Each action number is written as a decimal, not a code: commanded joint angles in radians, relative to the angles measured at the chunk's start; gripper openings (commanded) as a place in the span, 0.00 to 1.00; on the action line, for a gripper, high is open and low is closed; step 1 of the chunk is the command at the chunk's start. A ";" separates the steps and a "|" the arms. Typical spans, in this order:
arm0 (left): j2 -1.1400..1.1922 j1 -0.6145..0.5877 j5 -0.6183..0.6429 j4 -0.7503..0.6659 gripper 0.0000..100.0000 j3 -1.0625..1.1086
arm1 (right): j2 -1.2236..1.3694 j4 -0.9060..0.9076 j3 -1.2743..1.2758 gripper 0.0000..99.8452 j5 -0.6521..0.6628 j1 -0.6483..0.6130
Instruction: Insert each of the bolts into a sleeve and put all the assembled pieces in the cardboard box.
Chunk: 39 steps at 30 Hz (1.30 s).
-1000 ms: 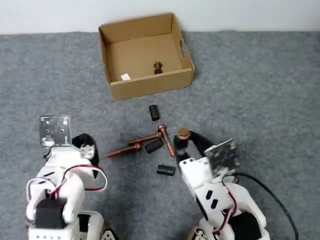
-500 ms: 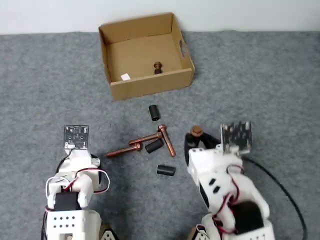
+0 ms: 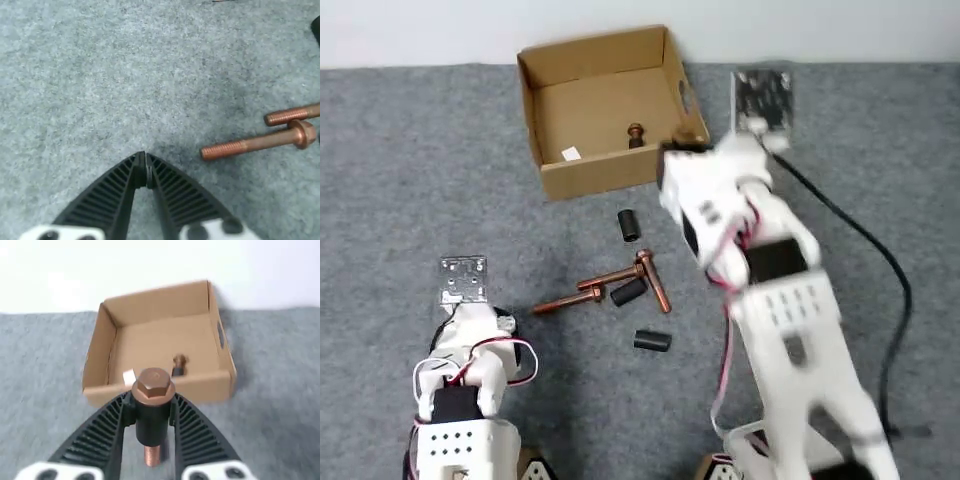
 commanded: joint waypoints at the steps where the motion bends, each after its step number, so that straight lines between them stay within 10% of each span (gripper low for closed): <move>1: -0.009 -0.008 0.028 -0.026 0.00 -0.008 | 0.180 -0.145 -0.170 0.01 0.041 0.010; 20: -0.009 -0.008 0.028 -0.026 0.00 -0.008 | 1.075 -0.363 -0.847 0.01 0.244 0.056; 29: -0.009 -0.008 0.031 -0.026 0.00 -0.008 | 1.142 -0.099 -0.907 0.13 0.239 0.071; 39: -0.009 -0.008 0.032 -0.026 0.00 -0.008 | 1.061 0.105 -0.907 0.02 0.180 0.031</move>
